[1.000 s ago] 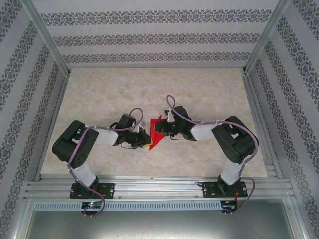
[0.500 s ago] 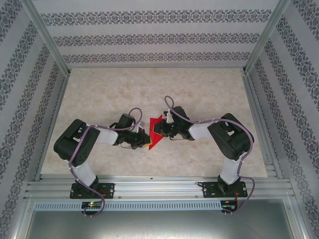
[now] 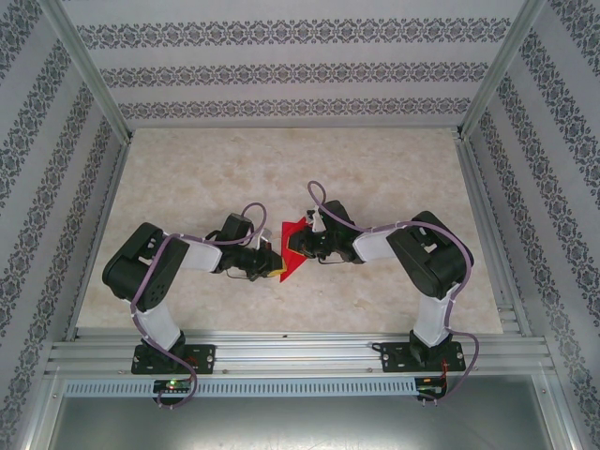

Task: Fold a paper plane with a square sheet of paper (pick it up from the middle)
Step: Fourth fold the wing at the center of the table.

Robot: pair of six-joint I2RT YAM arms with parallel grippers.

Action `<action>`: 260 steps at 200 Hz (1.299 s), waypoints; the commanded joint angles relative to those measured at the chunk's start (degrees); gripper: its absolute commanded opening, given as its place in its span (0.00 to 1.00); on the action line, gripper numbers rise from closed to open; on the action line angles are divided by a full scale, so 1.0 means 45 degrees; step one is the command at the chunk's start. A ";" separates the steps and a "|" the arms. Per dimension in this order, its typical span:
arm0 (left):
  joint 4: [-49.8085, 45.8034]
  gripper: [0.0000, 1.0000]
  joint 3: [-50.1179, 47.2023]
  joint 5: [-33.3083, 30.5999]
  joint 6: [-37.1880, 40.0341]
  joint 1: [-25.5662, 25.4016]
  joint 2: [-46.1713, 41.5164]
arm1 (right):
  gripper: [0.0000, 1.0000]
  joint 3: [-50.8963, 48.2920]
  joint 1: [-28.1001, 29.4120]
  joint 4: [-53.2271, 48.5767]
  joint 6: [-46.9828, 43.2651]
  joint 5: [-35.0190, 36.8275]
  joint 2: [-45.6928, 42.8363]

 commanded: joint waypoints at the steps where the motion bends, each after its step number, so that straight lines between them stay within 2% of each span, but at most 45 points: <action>1: -0.0007 0.01 0.0007 -0.0179 -0.0208 0.0084 0.0565 | 0.16 0.0301 -0.0138 -0.0002 -0.0104 -0.0082 0.0272; 71: -0.0424 0.02 0.0050 -0.0296 -0.0092 0.0095 0.0607 | 0.17 0.0322 -0.0143 -0.0286 -0.0071 0.0189 0.0646; 101: -0.0598 0.05 0.0069 -0.0377 -0.0034 0.0099 0.0536 | 0.16 0.0424 -0.0143 -0.0735 -0.0089 0.0359 0.0860; 115: -0.0816 0.10 0.0077 -0.0475 0.0057 0.0098 0.0410 | 0.16 0.0391 -0.0143 -0.0888 -0.0080 0.0465 0.0881; 139: -0.1403 0.11 0.0133 -0.0704 0.0354 0.0092 0.0071 | 0.17 0.0449 -0.0104 -0.1190 -0.0297 0.0486 0.0836; 161: -0.1725 0.10 0.0086 -0.0888 0.0499 0.0094 0.0037 | 0.17 0.0572 -0.0046 -0.1150 -0.0339 0.0149 0.0834; 192: -0.1576 0.00 -0.0091 -0.1197 0.0186 0.0082 0.0251 | 0.19 0.0617 -0.0026 -0.0950 -0.0338 -0.0113 0.0447; 260: -0.0192 0.00 -0.0998 -0.1729 -0.0988 0.0097 0.0179 | 0.20 0.0840 -0.0162 -0.1070 -0.0484 -0.0195 -0.0358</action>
